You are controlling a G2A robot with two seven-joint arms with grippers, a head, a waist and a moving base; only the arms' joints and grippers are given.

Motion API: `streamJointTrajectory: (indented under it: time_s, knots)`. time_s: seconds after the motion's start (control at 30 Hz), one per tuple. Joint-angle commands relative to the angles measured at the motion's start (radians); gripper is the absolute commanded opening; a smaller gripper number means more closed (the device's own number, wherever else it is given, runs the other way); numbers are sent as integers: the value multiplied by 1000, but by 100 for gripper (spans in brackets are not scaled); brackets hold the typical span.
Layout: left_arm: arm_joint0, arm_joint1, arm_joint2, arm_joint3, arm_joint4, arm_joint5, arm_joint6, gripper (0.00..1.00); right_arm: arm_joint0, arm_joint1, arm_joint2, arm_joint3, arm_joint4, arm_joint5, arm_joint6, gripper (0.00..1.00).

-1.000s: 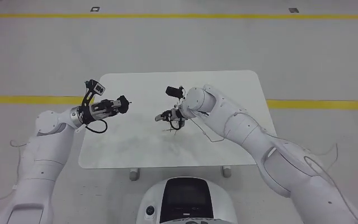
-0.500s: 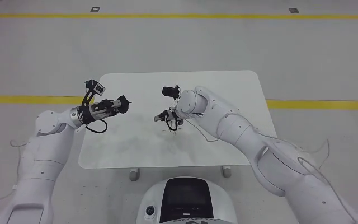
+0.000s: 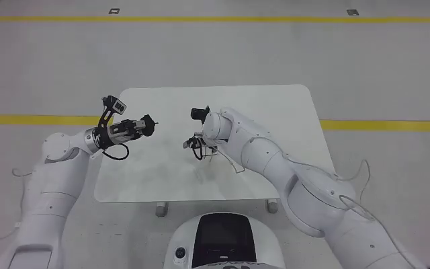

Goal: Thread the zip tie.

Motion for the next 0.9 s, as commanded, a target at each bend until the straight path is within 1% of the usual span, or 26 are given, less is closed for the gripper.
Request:
streamJointTrajectory:
  time_s: [0.0,0.1,0.3,0.37,0.4,0.47,0.53,0.57,0.63,0.67,0.73,0.87]
  knots:
    - [0,0,0,0,0,0,0,0,0,0,0,0,0,0,0,100]
    - [0,0,0,0,0,0,0,0,-12,1,2,-1,-11,0,-24,100]
    - [0,0,0,0,0,0,0,0,-20,-2,3,3,-67,0,-31,100]
    - [0,0,0,0,0,0,0,0,-21,-4,6,6,-85,0,-34,64]
    - [0,0,0,0,0,0,0,0,-22,-5,8,7,-91,0,-36,50]
    - [0,0,0,0,0,0,0,0,-23,-8,13,9,-99,0,-41,44]
    - [0,0,0,0,0,0,0,0,-25,-12,16,14,-117,0,-43,42]
    - [0,0,0,0,0,0,0,0,-25,-14,17,16,-123,0,-43,36]
    - [0,0,0,0,0,0,0,0,-27,-19,22,22,-134,0,-41,29]
    - [0,0,0,0,0,0,0,0,-28,-22,24,25,-138,0,-40,23]
    - [0,0,0,0,0,0,0,0,-30,-27,29,34,-149,0,-36,17]
    - [0,0,0,0,0,0,0,0,-34,-38,40,47,-163,0,-33,10]
